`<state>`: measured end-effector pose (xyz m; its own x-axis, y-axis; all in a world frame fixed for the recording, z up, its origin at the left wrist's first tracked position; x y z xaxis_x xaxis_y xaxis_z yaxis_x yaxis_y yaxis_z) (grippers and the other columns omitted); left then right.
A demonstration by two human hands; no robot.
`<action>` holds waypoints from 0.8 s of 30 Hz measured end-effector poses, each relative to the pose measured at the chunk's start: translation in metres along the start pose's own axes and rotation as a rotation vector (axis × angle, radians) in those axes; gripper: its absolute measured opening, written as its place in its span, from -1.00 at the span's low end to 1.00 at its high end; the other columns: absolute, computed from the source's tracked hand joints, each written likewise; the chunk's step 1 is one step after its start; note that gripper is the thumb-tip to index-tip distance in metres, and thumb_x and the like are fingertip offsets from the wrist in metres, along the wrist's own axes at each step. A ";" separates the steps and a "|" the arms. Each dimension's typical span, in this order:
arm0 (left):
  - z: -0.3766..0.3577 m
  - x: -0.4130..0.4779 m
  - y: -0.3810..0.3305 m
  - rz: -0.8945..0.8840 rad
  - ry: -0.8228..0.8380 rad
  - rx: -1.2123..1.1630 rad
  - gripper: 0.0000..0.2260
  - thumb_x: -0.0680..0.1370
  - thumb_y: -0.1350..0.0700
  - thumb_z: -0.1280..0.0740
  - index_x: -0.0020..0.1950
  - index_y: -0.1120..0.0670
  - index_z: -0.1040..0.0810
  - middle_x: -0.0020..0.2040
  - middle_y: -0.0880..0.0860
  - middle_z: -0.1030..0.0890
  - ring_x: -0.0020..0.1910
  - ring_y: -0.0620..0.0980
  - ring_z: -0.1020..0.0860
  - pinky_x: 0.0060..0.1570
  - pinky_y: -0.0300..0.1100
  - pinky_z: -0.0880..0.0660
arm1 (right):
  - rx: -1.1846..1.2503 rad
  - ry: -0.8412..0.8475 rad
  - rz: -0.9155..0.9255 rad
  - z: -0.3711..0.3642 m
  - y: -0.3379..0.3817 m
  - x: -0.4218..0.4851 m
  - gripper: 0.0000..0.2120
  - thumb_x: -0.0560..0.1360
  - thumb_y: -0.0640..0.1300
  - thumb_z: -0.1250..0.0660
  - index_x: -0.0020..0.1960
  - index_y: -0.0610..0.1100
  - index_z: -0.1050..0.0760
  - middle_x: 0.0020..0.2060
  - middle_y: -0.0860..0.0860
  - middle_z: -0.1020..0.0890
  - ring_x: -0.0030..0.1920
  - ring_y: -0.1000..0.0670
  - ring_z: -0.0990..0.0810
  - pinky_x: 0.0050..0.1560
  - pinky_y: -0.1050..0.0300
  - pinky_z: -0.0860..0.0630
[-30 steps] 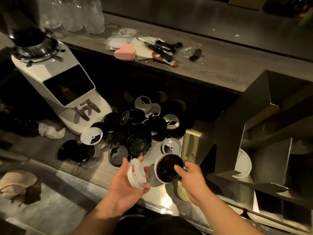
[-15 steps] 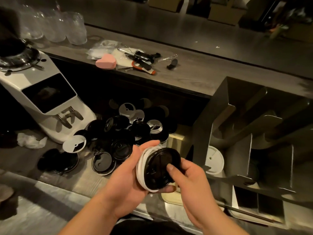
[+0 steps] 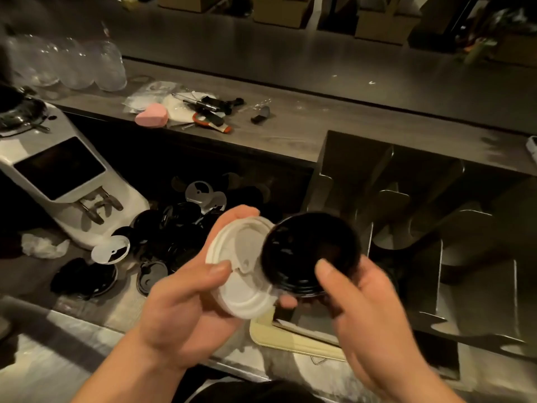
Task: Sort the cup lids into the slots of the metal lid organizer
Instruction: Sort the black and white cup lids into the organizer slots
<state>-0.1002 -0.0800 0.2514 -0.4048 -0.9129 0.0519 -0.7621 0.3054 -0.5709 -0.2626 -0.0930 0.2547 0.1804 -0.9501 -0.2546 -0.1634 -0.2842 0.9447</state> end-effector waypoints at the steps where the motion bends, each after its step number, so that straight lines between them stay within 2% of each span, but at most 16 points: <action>1: -0.001 0.006 0.005 0.000 -0.025 0.017 -0.44 0.52 0.22 -0.36 0.50 0.09 -0.28 0.37 0.25 -0.41 0.31 0.34 -0.35 0.34 0.29 -0.21 | 0.057 -0.022 -0.002 0.011 0.006 -0.001 -0.84 0.48 -0.09 -0.40 0.05 0.02 -0.66 0.02 -0.07 -0.72 0.05 -0.13 -0.69 0.07 -0.08 -0.57; 3: -0.008 0.017 0.017 0.022 -0.026 0.029 -0.42 0.49 0.20 -0.40 0.50 0.05 -0.32 0.38 0.22 -0.39 0.34 0.34 -0.25 0.32 0.36 -0.20 | 0.140 -0.056 0.004 0.032 0.017 -0.003 -0.79 0.42 -0.12 -0.32 -0.04 0.00 -0.70 -0.02 -0.07 -0.73 -0.01 -0.04 -0.71 -0.07 0.11 -0.58; 4: -0.013 0.023 0.024 0.033 0.009 -0.004 -0.41 0.51 0.21 -0.37 0.52 0.05 -0.30 0.38 0.22 -0.36 0.35 0.35 -0.23 0.30 0.41 -0.24 | 0.170 -0.057 -0.002 0.040 0.023 -0.004 -0.78 0.40 -0.12 -0.31 -0.06 0.02 -0.70 -0.03 -0.08 -0.73 -0.04 -0.03 -0.71 -0.12 0.14 -0.57; 7: -0.025 0.036 0.043 0.093 0.052 -0.120 -0.41 0.58 0.20 -0.28 0.59 0.07 -0.18 0.40 0.28 -0.36 0.39 0.34 -0.34 0.29 0.50 -0.23 | 0.244 -0.090 -0.015 0.063 0.026 -0.004 -0.73 0.40 -0.10 -0.30 0.03 -0.07 -0.69 -0.04 -0.16 -0.71 -0.14 -0.10 -0.65 -0.16 -0.01 -0.51; 8: -0.027 0.038 0.050 0.106 0.055 -0.144 -0.42 0.58 0.20 -0.29 0.58 0.09 -0.20 0.39 0.29 -0.35 0.38 0.34 -0.37 0.28 0.49 -0.25 | 0.253 -0.116 -0.022 0.071 0.025 -0.005 -0.71 0.40 -0.10 -0.31 0.05 -0.11 -0.68 -0.05 -0.17 -0.71 -0.18 -0.09 -0.62 -0.20 -0.02 -0.49; 12: -0.034 0.043 0.073 0.070 0.065 -0.120 -0.45 0.46 0.17 -0.45 0.42 0.06 -0.40 0.26 0.22 -0.36 0.18 0.30 -0.47 0.09 0.31 -0.45 | 0.236 -0.103 -0.062 0.087 0.017 -0.005 -0.64 0.39 -0.09 -0.31 0.11 -0.24 -0.62 -0.07 -0.27 -0.68 -0.25 -0.13 -0.58 -0.29 0.00 -0.49; 14: -0.034 0.046 0.077 0.061 0.000 -0.096 -0.44 0.37 0.15 -0.50 0.35 0.06 -0.46 0.24 0.21 -0.38 0.13 0.32 -0.42 0.01 0.26 -0.49 | 0.214 -0.089 -0.055 0.092 0.015 -0.006 -0.69 0.39 -0.10 -0.30 0.05 -0.24 -0.63 -0.10 -0.29 -0.68 -0.27 -0.16 -0.61 -0.33 0.02 -0.52; 16: -0.036 0.049 0.074 0.021 -0.048 -0.063 -0.43 0.31 0.14 -0.51 0.29 0.06 -0.46 0.24 0.21 -0.37 0.12 0.30 -0.39 -0.07 0.18 -0.49 | 0.212 -0.069 -0.041 0.100 0.013 -0.006 -0.73 0.39 -0.13 -0.30 0.01 -0.19 -0.65 -0.05 -0.26 -0.69 -0.17 -0.20 -0.66 -0.29 0.01 -0.58; 17: -0.037 0.051 0.069 -0.011 -0.071 -0.033 -0.43 0.28 0.14 -0.52 0.26 0.06 -0.46 0.22 0.20 -0.40 0.13 0.27 -0.41 -0.10 0.14 -0.48 | 0.225 -0.063 -0.044 0.103 0.013 -0.006 -0.72 0.38 -0.14 -0.31 0.04 -0.16 -0.66 0.00 -0.23 -0.69 -0.07 -0.21 -0.68 -0.19 -0.04 -0.60; 19: -0.038 0.054 0.055 -0.079 -0.101 0.076 -0.41 0.23 0.15 -0.55 0.22 0.02 -0.45 0.19 0.16 -0.44 0.14 0.21 -0.45 -0.14 0.11 -0.48 | 0.305 -0.086 -0.069 0.116 0.015 -0.005 -0.64 0.35 -0.16 -0.33 0.13 -0.12 -0.63 0.09 -0.18 -0.68 0.11 -0.21 -0.66 0.04 -0.13 -0.58; 20: -0.038 0.055 0.047 -0.111 -0.132 0.184 -0.38 0.20 0.16 -0.56 0.21 -0.01 -0.45 0.19 0.12 -0.46 0.15 0.19 -0.47 -0.12 0.10 -0.51 | 0.363 -0.109 -0.073 0.125 0.019 -0.004 -0.61 0.33 -0.18 -0.32 0.14 -0.11 -0.63 0.11 -0.18 -0.68 0.13 -0.21 -0.65 0.07 -0.11 -0.59; 22: -0.038 0.057 0.033 -0.145 -0.220 0.519 -0.32 0.16 0.19 -0.53 0.22 -0.16 -0.44 0.23 -0.04 -0.48 0.18 0.15 -0.52 -0.04 0.09 -0.59 | 0.486 -0.132 -0.030 0.143 0.034 -0.002 -0.62 0.34 -0.18 -0.27 0.13 -0.13 -0.64 0.12 -0.19 -0.68 0.14 -0.21 -0.66 0.08 -0.08 -0.62; 24: -0.043 0.063 0.029 -0.081 -0.274 0.938 -0.28 0.19 0.14 -0.52 0.23 -0.34 -0.36 0.24 -0.14 -0.44 0.15 0.12 -0.59 0.02 0.05 -0.63 | 0.575 -0.106 0.054 0.159 0.052 -0.002 -0.60 0.37 -0.14 -0.20 0.16 -0.09 -0.59 0.10 -0.21 -0.69 0.14 -0.25 -0.66 0.10 -0.17 -0.59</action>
<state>-0.1696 -0.1170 0.2737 -0.1473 -0.9891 -0.0050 -0.0235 0.0086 -0.9997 -0.4259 -0.1261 0.2716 0.0643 -0.9644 -0.2566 -0.6749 -0.2315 0.7007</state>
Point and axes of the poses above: each hand's wrist, its own x-axis towards the middle knuckle, its own z-axis out of the back of the hand, y = z × x, the point moved 5 cm from there along x, towards the middle knuckle
